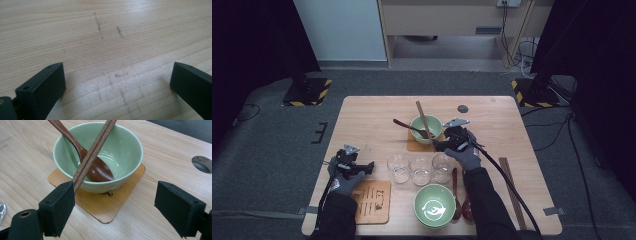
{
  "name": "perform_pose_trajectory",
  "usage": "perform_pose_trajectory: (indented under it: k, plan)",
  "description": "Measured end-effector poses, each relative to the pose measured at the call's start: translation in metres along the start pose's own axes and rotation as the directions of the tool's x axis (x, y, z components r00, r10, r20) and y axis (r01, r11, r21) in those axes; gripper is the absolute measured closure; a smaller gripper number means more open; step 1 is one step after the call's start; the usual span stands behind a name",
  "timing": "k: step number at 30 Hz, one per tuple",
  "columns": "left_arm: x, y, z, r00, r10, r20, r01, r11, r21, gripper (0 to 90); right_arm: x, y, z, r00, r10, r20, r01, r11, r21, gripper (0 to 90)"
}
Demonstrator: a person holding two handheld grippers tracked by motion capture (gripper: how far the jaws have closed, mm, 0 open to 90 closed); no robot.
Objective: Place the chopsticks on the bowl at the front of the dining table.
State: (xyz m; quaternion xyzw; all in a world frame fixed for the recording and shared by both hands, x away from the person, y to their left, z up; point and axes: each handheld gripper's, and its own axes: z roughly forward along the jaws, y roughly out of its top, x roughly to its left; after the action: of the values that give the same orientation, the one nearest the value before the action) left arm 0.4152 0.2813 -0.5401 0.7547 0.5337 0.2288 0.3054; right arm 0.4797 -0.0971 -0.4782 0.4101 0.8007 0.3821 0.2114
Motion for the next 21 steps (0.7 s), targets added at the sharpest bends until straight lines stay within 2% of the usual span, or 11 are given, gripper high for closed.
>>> perform_pose_trajectory:
  k: [21]
  plan:
    - [0.000, 0.000, 0.000, 1.0000, 0.001, 0.000, -0.001, 1.0000, 0.000, 0.0, 0.012, -0.003, 0.004, 0.9965, -0.045, -0.071, 0.046, 0.999, 0.011, 16.6]
